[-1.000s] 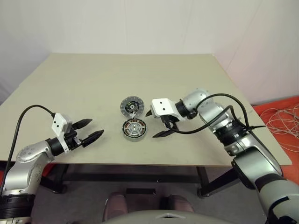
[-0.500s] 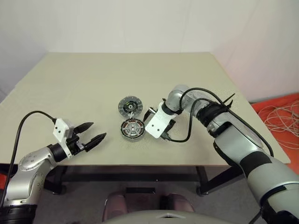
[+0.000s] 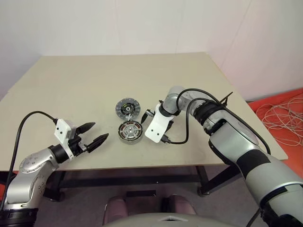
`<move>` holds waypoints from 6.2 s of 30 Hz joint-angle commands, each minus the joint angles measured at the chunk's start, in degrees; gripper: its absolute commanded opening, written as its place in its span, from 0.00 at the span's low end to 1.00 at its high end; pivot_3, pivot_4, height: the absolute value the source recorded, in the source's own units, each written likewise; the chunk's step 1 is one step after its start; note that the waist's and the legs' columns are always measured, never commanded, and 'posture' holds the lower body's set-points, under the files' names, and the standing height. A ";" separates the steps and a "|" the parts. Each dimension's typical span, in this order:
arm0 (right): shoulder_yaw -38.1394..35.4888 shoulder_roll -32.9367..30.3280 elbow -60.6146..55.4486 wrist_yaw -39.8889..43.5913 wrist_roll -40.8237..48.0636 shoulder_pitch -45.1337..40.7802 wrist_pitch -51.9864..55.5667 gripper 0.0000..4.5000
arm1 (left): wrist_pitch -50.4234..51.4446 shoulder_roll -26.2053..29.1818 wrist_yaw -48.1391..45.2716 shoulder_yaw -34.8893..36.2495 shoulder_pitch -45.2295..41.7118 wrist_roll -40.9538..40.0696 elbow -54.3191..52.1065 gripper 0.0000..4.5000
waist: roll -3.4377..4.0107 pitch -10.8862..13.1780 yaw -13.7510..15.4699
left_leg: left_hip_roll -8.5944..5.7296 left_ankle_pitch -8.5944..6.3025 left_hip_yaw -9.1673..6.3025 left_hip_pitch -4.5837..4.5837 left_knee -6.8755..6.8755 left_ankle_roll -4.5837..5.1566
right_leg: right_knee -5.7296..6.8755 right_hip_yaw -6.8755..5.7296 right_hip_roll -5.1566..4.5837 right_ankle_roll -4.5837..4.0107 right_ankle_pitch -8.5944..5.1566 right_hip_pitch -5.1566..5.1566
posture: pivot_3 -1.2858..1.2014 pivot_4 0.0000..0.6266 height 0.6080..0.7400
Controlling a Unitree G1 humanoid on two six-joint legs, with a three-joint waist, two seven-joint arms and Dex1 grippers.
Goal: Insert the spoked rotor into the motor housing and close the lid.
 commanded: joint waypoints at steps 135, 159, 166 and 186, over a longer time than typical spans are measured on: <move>1.09 0.18 -26.24 9.16 5.81 9.21 33.73 0.24 | -3.45 -0.60 -2.78 1.01 -3.55 0.68 5.27 1.00 | -0.19 0.07 1.66 | -0.06 0.03 -0.11 0.57 -0.13 -0.24 | 0.13 0.11 0.08 0.18 -0.29 0.12 | 0.52 0.00 1.00; -7.61 7.91 -45.64 9.11 12.79 14.53 94.00 0.16 | -7.07 -1.53 -3.35 -0.73 -6.41 2.56 10.46 1.00 | -0.22 0.07 2.17 | 0.04 0.10 -0.15 0.79 -0.19 -0.36 | 0.13 0.25 0.31 0.18 -0.29 0.20 | 0.52 0.00 1.00; -5.13 6.61 -47.21 9.90 14.47 12.26 97.45 0.69 | -6.90 -1.72 -2.59 -0.59 -6.21 2.70 10.12 1.00 | -0.21 0.08 2.15 | 0.03 0.02 -0.14 0.65 -0.37 -0.37 | 0.07 0.25 0.31 -0.13 -0.14 0.06 | 0.52 0.00 1.00; -35.09 3.94 -45.64 -10.36 32.92 0.34 94.60 1.00 | -5.32 -1.74 -0.96 -1.90 -7.19 3.23 8.92 1.00 | -0.23 0.08 3.29 | -0.05 0.06 -0.14 0.80 -0.29 -0.44 | 0.07 0.37 0.27 0.22 -0.33 0.16 | 0.52 0.00 1.00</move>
